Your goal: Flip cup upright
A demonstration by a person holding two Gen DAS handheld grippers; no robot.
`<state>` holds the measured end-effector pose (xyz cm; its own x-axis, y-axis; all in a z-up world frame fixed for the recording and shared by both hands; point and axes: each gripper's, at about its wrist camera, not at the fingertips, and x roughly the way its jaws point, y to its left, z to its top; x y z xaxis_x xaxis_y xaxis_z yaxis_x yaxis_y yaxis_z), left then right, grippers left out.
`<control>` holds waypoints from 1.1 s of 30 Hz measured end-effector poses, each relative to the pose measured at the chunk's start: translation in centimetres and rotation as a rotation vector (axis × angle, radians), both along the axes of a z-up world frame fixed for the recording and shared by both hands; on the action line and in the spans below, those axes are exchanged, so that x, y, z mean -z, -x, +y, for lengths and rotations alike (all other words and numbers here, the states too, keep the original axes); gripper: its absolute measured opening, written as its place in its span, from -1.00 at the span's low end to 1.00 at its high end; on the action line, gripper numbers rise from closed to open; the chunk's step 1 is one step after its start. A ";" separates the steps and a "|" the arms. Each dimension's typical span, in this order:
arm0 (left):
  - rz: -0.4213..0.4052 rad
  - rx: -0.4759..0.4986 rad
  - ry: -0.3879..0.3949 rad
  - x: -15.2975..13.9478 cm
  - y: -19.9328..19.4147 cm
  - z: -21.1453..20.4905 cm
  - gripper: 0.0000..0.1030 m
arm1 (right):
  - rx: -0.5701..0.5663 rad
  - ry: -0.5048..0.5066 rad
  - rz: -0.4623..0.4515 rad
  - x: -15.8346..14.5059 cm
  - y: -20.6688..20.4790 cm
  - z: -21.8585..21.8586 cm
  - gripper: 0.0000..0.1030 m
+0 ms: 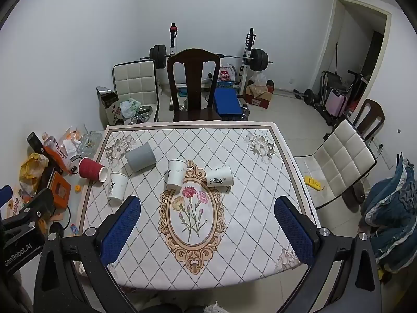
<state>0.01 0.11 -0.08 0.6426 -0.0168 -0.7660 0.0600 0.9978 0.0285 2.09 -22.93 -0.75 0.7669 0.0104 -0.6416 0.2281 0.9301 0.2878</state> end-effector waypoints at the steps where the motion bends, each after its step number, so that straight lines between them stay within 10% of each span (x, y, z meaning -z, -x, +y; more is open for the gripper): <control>1: 0.002 -0.001 0.003 0.0 0.0 0.1 1.00 | -0.002 -0.001 0.004 0.0 0.0 0.0 1.00; 33: 0.005 -0.007 -0.005 0.1 0.7 0.1 1.00 | -0.009 -0.004 -0.005 -0.5 0.4 -0.4 1.00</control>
<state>-0.69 0.24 -0.19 0.6391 -0.0082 -0.7691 0.0532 0.9980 0.0335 1.65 -23.28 -0.26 0.7702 0.0199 -0.6375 0.2182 0.9310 0.2926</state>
